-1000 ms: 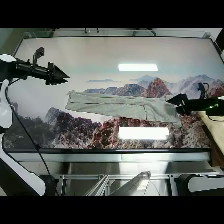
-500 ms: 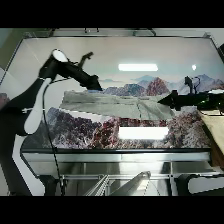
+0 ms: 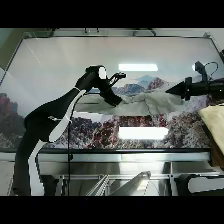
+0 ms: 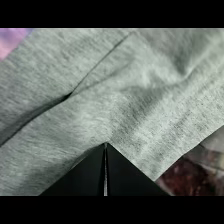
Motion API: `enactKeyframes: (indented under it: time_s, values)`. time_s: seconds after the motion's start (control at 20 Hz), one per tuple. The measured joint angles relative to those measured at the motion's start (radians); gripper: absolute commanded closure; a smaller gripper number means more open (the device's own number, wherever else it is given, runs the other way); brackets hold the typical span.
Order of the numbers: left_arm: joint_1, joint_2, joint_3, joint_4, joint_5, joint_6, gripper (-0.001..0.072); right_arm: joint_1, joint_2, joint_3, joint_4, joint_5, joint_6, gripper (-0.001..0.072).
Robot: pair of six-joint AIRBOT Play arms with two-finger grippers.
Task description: Fold the shirts.
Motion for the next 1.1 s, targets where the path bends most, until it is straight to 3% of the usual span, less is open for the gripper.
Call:
enactKeyframes:
  time_s: [0.15,0.3,0.65,0.8,1.0,1.05,1.1]
  values:
    - [-0.029,-0.015,0.046,0.005,-0.003,-0.016,0.0684,-0.004,0.002,0.086,-0.002,0.07,0.042,0.07]
    - [-0.005,0.063,0.033,-0.097,-0.036,0.014,0.0684,-0.012,0.003,0.191,-0.056,0.134,0.115,0.07]
    - [0.336,0.389,-0.192,-0.648,-0.159,0.184,0.0685,0.06,0.016,0.368,-0.238,0.174,0.324,0.07]
    - [0.515,0.507,-0.323,-0.876,-0.246,0.259,0.0685,0.228,0.018,0.381,-0.257,0.08,0.412,0.07]
    - [0.727,0.646,-0.503,-1.077,-0.339,0.36,0.0684,0.522,-0.008,0.387,-0.267,-0.189,0.55,0.0697]
    - [0.767,0.674,-0.545,-1.106,-0.349,0.383,0.0684,0.594,-0.028,0.388,-0.267,-0.273,0.584,0.0547]
    - [0.801,0.697,-0.587,-1.133,-0.355,0.404,0.0685,0.673,-0.056,0.389,-0.263,-0.377,0.612,0.0269]
